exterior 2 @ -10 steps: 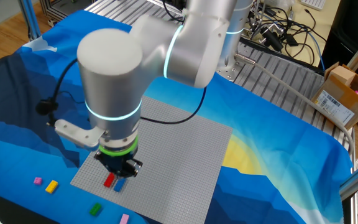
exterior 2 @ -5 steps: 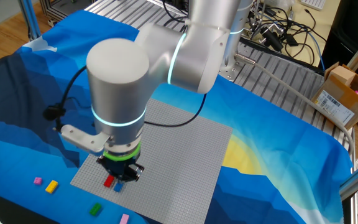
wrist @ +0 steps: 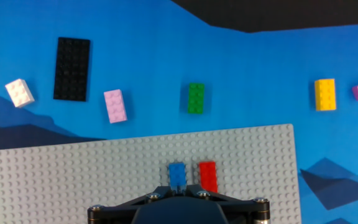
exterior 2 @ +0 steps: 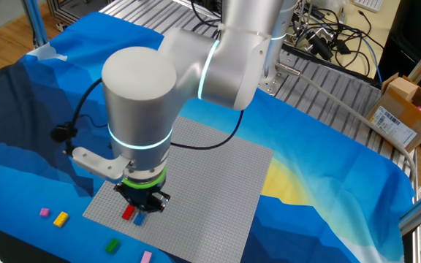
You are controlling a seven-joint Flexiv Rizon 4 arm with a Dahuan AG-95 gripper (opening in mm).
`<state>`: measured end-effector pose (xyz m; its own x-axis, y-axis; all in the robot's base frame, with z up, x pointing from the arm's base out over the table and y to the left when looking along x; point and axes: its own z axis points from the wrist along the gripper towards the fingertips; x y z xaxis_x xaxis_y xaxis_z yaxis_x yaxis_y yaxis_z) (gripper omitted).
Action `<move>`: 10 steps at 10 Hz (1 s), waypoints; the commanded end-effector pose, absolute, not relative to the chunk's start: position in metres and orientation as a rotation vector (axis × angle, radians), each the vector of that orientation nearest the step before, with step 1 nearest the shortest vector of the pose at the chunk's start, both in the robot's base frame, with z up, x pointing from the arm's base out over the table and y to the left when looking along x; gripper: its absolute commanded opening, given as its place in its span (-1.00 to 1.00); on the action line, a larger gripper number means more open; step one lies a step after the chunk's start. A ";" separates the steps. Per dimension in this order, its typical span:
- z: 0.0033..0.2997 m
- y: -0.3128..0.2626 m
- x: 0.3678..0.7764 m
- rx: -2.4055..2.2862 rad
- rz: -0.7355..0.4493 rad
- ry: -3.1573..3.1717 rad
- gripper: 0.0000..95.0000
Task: Stack small Lego blocks randomly, one at a time
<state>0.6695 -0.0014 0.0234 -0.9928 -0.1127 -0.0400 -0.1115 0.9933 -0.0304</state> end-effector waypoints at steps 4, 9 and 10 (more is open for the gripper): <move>0.019 0.002 0.685 -0.164 -0.038 3.114 -1.00; 0.013 0.003 0.684 -0.158 -0.039 3.113 -1.00; 0.015 0.004 0.684 -0.156 -0.038 3.111 -1.00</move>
<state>0.6849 0.0042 0.0147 -0.9948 -0.1001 -0.0208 -0.0997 0.9948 -0.0191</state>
